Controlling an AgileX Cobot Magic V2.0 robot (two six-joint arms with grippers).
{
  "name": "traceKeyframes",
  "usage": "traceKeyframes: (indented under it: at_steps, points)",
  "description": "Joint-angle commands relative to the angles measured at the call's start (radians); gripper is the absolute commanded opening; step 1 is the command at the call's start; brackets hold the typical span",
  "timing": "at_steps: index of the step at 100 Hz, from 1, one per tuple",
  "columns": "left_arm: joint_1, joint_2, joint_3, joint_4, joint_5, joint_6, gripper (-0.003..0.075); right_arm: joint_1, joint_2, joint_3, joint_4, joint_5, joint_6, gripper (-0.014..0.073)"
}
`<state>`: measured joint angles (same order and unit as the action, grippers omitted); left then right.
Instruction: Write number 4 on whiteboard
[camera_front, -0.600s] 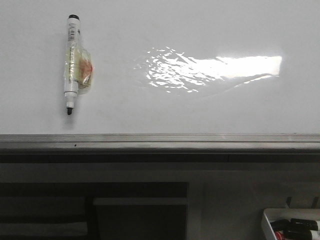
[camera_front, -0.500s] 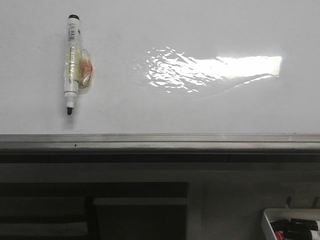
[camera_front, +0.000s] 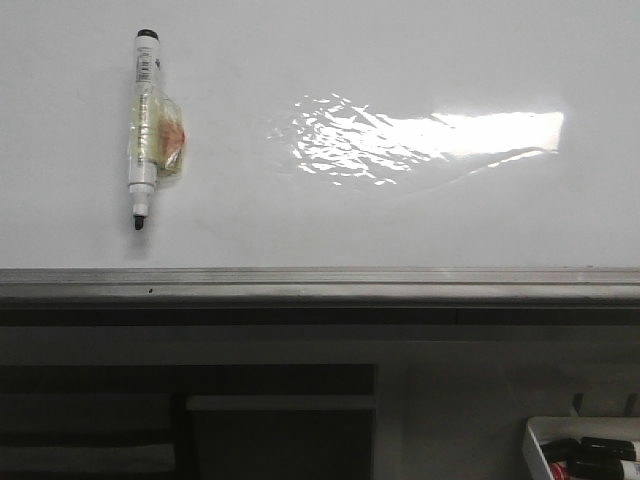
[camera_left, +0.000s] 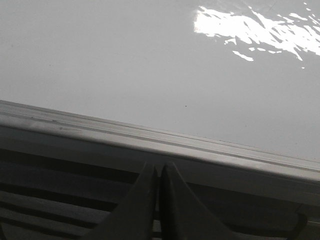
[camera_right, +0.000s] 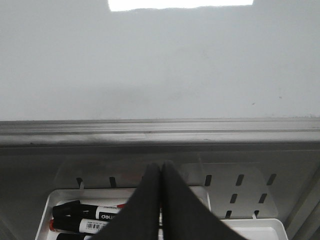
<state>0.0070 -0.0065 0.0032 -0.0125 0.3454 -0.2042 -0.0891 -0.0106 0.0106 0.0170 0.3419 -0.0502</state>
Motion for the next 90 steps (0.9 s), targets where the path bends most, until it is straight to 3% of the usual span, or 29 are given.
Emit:
traceKeyframes:
  at_steps: [1,30,50,90]
  points:
    - [0.000,-0.027,0.017,0.012,-0.046,-0.011,-0.0020,-0.006,-0.019,0.028,-0.009,-0.019,-0.002,-0.0062]
    - [0.000,-0.027,0.017,0.012,-0.054,-0.011,-0.0020,-0.006,-0.019,0.028,-0.009,-0.019,-0.002,-0.0062]
    - [0.000,-0.027,0.017,0.119,-0.103,-0.011,-0.0020,-0.006,-0.019,0.028,-0.009,-0.023,-0.002,-0.0062]
    - [0.000,-0.027,0.017,0.118,-0.165,-0.011,-0.0020,-0.006,-0.019,0.028,-0.009,-0.064,-0.002,-0.0062]
